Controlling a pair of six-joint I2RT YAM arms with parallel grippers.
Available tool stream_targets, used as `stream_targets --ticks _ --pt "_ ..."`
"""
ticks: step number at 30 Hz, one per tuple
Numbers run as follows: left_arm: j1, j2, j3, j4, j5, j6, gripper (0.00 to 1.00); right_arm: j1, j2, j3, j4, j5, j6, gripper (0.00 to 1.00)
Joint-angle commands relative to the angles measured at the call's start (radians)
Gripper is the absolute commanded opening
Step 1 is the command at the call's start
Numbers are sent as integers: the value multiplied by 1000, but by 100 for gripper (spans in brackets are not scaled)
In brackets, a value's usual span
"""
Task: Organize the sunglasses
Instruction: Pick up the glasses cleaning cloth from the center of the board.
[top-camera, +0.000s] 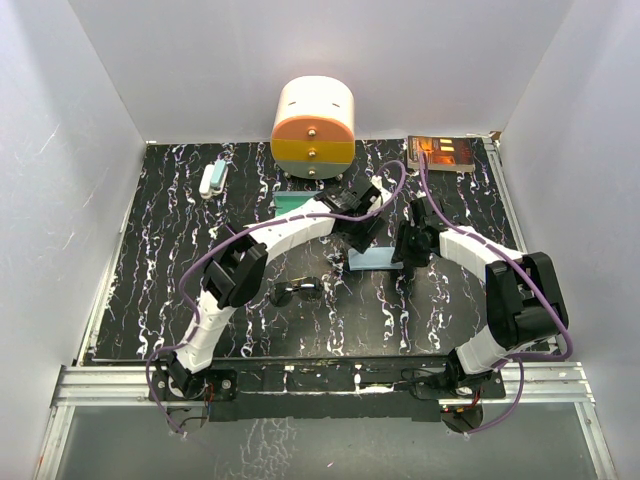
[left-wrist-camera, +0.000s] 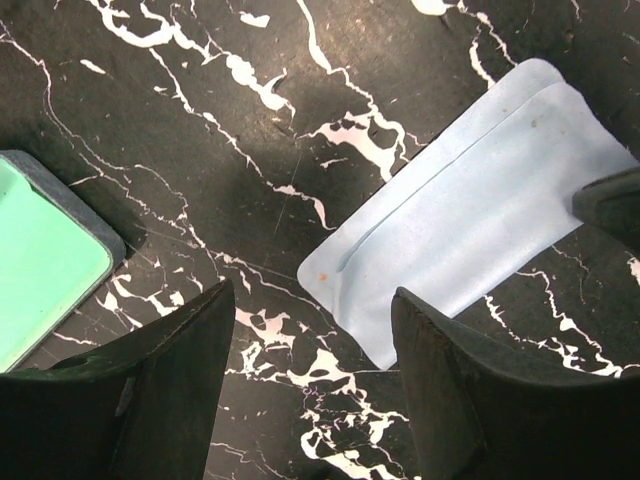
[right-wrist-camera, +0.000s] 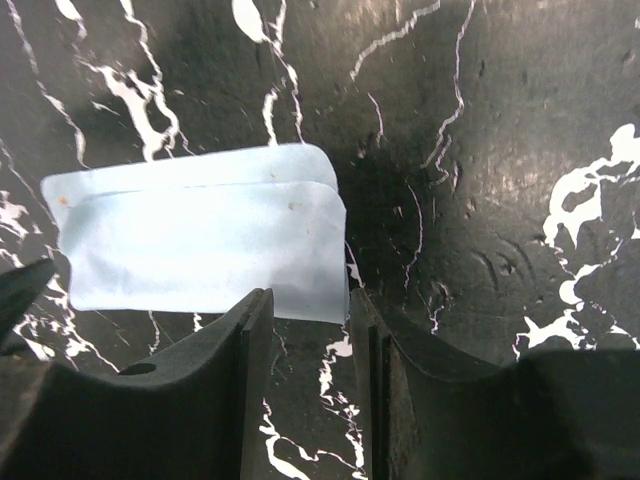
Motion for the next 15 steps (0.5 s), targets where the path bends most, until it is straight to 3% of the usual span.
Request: stream_targets --ticks 1,9,15 --pt "-3 4 41 -29 22 -10 62 -1 -12 -30 26 -4 2 41" --pt "-2 32 53 -36 17 -9 62 1 8 -42 46 -14 3 40" --pt "-2 35 61 -40 16 -6 62 8 49 -47 67 -17 6 29"
